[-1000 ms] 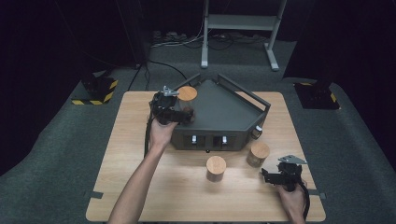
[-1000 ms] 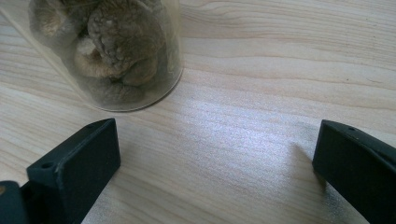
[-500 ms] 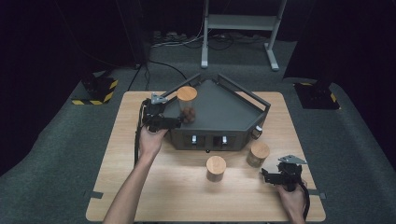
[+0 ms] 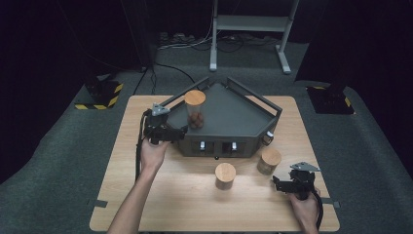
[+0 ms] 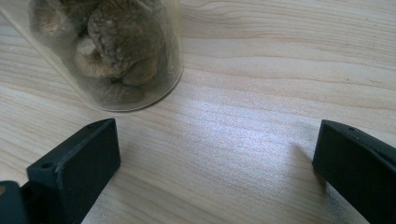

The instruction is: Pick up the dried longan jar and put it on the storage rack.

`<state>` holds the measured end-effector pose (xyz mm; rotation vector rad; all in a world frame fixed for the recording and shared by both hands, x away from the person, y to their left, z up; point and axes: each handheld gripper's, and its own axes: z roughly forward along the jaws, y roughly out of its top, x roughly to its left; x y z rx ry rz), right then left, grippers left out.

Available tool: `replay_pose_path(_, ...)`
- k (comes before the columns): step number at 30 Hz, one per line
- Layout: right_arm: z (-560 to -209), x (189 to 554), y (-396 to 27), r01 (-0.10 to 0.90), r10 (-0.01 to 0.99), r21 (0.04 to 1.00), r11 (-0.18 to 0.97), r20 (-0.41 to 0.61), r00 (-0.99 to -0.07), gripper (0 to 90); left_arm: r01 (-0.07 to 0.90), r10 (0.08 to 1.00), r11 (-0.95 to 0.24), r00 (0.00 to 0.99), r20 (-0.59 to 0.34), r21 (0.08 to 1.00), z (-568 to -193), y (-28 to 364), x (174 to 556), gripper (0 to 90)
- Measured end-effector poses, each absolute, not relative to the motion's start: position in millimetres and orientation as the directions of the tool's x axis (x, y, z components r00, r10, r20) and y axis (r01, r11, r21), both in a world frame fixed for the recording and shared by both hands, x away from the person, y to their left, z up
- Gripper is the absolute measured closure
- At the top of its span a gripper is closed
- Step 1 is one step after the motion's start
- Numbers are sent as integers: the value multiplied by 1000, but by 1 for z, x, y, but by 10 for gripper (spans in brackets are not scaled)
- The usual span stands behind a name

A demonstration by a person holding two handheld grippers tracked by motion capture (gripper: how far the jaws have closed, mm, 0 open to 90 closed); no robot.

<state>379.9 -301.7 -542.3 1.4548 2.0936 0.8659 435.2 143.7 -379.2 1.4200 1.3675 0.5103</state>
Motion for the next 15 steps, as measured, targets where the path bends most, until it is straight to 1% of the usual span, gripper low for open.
replay_pose_path(4, -542, 380, -302, 658, 938, 710, 249, -8, -347, 2, 459, 900, 211, 253, -355, 863, -383, 145, 431, 91)
replay_pose_path(6, -542, 380, -302, 658, 938, 710, 250, -8, -347, 2, 455, 909, 186, 256, -328, 871, -385, 144, 428, 91)
replay_pose_path(15, -542, 380, -302, 658, 938, 710, 250, -8, -347, 2, 457, 908, 183, 261, -328, 870, -392, 144, 419, 91)
